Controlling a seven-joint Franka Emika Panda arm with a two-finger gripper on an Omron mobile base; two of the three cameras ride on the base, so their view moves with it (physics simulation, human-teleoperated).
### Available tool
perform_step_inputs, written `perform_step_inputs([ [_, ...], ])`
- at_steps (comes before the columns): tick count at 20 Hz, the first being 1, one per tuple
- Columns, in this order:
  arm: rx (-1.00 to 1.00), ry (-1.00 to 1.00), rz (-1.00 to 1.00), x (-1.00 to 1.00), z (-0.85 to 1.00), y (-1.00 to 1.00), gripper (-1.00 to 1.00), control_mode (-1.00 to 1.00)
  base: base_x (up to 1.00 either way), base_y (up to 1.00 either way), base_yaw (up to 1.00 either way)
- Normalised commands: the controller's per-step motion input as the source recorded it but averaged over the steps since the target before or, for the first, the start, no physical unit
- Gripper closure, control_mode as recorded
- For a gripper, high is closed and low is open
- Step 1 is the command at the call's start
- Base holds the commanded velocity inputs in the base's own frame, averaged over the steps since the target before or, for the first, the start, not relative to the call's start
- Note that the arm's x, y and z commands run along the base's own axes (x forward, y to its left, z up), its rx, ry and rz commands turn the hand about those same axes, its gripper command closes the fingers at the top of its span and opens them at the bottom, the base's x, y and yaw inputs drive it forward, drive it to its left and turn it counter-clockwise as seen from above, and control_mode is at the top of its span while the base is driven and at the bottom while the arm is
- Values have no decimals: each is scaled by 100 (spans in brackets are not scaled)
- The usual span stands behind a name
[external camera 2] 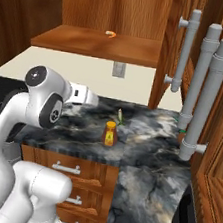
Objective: Pick the cereal and honey bottle from the counter and place them in the cabinets closest to them.
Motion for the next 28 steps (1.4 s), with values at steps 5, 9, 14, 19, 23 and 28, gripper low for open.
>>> perform_step_inputs([
  [5, 2, 12, -6, 36, -12, -24, -100, -100, 0, 0, 0],
  [9, 1, 15, -1, 22, -10, -15, -100, -100, 0, 0, 0],
  [14, 0, 15, 0, 17, -9, -9, -100, -100, 0, 0, 0],
  [19, 0, 9, 0, 9, -7, 0, -100, -100, 0, 0, 0],
  [23, 0, 1, 0, 0, 0, 0, -100, -100, 0, 0, 0],
  [28, 0, 1, 0, 6, -13, -5, -100, -100, 0, 0, 0],
])
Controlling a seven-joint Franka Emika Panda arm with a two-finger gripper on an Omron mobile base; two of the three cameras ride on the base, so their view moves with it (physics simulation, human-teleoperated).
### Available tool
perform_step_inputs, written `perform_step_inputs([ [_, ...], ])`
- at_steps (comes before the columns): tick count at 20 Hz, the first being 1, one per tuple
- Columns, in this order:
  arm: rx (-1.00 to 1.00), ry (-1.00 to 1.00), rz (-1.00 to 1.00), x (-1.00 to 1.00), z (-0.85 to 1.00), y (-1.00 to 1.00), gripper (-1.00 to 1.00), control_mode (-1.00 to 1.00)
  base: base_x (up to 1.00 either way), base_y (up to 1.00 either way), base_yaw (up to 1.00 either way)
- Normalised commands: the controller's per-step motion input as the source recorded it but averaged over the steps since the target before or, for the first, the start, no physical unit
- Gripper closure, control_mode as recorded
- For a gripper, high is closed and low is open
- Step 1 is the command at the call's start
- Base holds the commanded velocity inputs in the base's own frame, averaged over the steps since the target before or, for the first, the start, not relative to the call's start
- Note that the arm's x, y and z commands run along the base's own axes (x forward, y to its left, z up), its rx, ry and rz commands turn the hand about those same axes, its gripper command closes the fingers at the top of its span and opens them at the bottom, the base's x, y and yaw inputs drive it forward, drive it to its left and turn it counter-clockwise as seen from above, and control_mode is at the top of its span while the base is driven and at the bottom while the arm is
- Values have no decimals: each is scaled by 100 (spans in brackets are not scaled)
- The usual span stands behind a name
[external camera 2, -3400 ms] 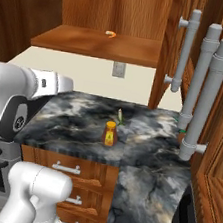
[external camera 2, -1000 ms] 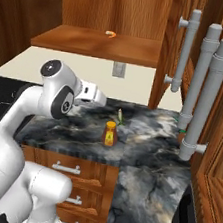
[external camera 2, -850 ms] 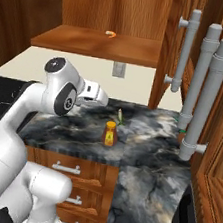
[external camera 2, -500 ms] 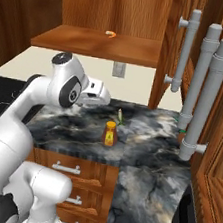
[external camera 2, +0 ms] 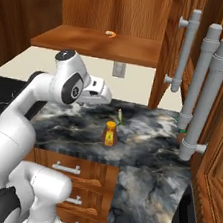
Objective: Pick the cereal and honey bottle from the counter and place them in the cabinets closest to them.
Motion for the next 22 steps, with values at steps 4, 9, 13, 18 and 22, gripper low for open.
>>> perform_step_inputs([
  [4, 0, 4, 0, 12, -32, -13, -100, -100, 0, 0, 0],
  [9, 0, 5, 0, 18, -31, -9, -100, -100, 0, 0, 0],
  [13, 0, 6, 0, 26, -25, -1, -100, -100, 0, 0, 0],
  [18, 0, 6, 0, 29, -25, -4, -100, -100, 0, 0, 0],
  [22, 0, 7, 0, 28, -23, -9, -100, -100, 0, 0, 0],
])
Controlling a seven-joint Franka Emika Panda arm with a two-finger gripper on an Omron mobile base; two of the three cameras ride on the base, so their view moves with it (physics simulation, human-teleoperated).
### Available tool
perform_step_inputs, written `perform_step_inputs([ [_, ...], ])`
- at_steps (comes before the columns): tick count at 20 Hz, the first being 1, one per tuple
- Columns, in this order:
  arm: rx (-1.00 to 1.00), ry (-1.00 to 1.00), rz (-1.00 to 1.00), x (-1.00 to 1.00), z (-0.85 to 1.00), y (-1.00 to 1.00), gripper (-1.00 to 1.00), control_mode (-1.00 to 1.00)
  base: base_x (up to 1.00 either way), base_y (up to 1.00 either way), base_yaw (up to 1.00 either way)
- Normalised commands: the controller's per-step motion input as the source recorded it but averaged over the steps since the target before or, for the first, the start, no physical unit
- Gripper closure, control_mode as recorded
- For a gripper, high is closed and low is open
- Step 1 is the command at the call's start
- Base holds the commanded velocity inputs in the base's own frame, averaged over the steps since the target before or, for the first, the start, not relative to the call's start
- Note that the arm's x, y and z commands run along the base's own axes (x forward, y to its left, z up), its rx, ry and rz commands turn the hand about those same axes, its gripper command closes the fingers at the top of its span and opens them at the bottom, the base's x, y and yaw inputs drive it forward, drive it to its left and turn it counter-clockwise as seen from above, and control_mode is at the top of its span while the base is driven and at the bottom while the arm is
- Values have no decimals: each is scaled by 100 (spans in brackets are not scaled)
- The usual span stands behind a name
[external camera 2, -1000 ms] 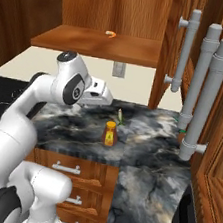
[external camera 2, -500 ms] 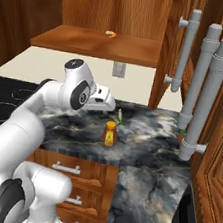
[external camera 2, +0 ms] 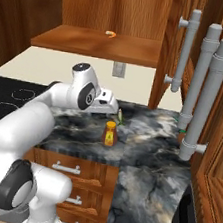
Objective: Pick the cereal and honey bottle from the counter and place them in the cabinets closest to them.
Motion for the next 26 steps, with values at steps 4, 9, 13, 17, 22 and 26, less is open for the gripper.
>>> perform_step_inputs([
  [4, 1, 5, 0, 27, -18, -7, -100, -100, 0, 0, 0],
  [9, 2, -5, 0, 6, -21, -10, -100, -100, 0, 0, 0],
  [13, 2, -4, 0, 4, -25, -14, -100, -100, 0, 0, 0],
  [17, 3, 0, 0, 22, -16, -4, -100, -100, 0, 0, 0],
  [22, 4, 0, 0, 30, -16, 0, -100, -100, 0, 0, 0],
  [26, 3, 0, 0, 30, -13, -2, -100, -100, 0, 0, 0],
])
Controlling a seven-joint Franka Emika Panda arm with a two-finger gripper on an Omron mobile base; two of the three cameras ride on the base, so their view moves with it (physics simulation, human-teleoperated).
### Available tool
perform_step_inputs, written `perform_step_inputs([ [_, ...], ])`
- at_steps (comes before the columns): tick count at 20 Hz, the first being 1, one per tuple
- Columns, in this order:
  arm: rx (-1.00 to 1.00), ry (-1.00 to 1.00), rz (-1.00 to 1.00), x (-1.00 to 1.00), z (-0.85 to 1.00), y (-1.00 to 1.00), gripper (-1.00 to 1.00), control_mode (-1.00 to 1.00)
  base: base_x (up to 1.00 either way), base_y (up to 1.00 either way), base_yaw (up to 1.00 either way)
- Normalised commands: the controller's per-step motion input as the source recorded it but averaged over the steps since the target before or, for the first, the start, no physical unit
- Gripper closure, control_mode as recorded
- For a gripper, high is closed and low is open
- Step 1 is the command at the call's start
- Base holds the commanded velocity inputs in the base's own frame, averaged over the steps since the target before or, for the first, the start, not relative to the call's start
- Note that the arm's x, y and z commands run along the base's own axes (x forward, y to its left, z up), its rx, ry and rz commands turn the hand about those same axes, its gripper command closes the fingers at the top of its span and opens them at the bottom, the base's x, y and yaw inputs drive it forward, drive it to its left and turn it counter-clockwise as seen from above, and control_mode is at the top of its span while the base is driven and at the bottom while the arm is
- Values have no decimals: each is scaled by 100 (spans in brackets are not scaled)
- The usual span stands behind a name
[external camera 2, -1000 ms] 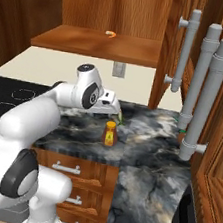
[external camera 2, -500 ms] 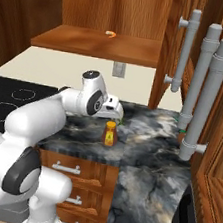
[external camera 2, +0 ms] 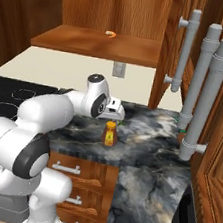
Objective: Pick the cereal and honey bottle from the counter and place them in the cabinets closest to them.
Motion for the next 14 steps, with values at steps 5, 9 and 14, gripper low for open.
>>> perform_step_inputs([
  [5, 3, 0, 0, 28, -13, -6, -100, -100, 0, 0, 0],
  [9, 3, 0, 0, 26, -15, -10, -100, -100, 0, 0, 0],
  [14, 3, 0, 0, 19, -12, -11, -100, -100, 0, 0, 0],
])
